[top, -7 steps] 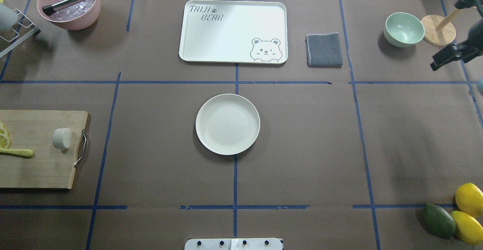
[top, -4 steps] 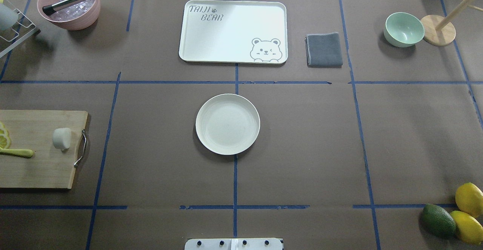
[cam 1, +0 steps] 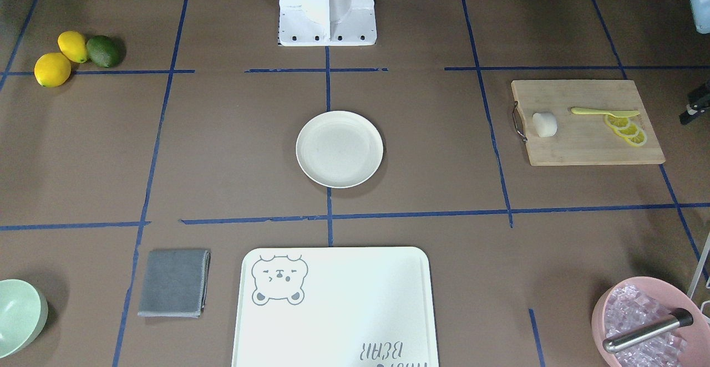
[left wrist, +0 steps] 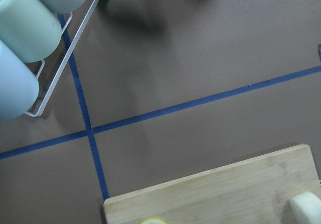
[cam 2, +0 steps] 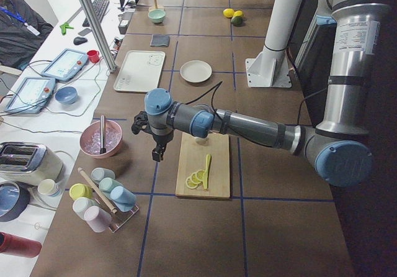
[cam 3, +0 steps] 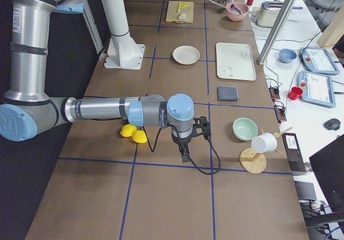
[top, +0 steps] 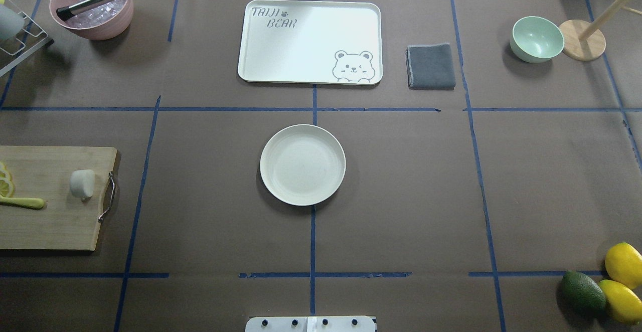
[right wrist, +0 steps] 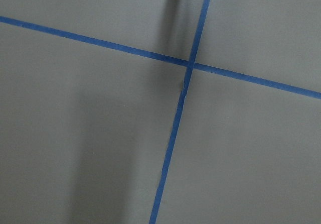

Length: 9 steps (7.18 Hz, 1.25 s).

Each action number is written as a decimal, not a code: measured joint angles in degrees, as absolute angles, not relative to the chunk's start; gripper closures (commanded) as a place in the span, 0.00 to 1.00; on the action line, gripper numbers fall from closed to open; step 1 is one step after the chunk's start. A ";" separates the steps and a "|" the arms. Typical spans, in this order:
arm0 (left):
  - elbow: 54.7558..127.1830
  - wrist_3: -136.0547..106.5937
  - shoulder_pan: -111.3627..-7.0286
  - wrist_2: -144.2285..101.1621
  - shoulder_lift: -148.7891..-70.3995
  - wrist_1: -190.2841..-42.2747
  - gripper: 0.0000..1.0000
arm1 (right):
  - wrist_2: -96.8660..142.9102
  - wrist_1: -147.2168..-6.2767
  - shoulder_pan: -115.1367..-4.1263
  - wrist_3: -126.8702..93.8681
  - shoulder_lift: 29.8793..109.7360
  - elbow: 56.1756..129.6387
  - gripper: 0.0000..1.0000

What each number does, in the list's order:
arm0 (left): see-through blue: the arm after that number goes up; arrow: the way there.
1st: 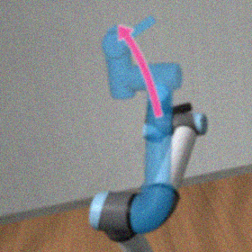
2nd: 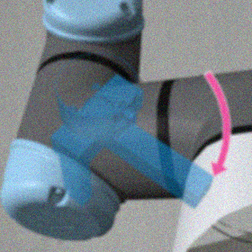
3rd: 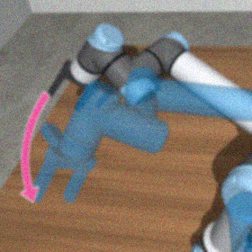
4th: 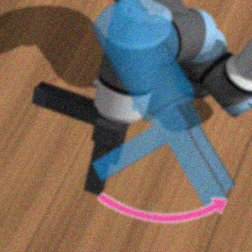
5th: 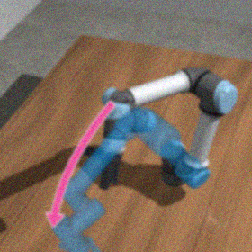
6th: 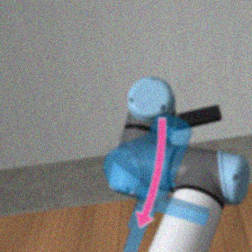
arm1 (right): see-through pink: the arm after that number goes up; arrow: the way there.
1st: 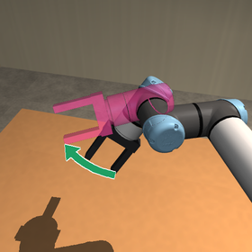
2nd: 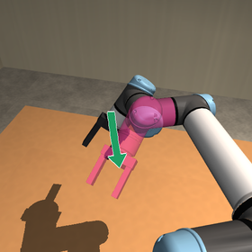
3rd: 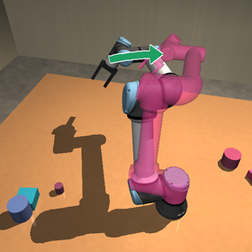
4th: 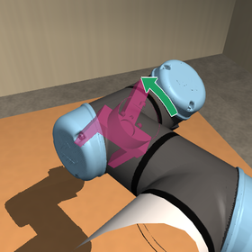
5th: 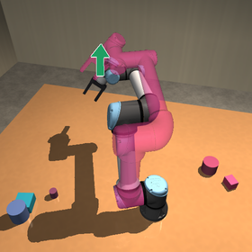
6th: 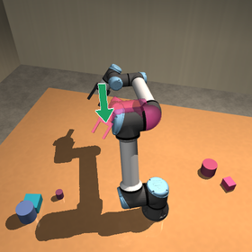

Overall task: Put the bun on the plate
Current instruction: 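Reach the left gripper to the white bun on the cutting board and grasp it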

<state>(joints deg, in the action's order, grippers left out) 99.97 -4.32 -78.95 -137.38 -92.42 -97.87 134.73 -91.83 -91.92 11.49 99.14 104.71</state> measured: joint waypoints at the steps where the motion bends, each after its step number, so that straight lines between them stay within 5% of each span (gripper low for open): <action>1: 100.34 -10.24 -74.21 -136.97 -92.51 -101.13 0.00 | 134.81 -91.79 -91.95 11.22 99.32 104.84 0.00; 8: 100.60 -53.29 -48.84 -120.16 -86.75 -121.42 0.00 | 134.67 -91.76 -92.01 10.99 99.58 104.98 0.00; 9: 100.63 -53.78 -47.88 -119.95 -86.51 -121.75 0.33 | 134.66 -91.76 -92.00 10.98 99.58 104.98 0.00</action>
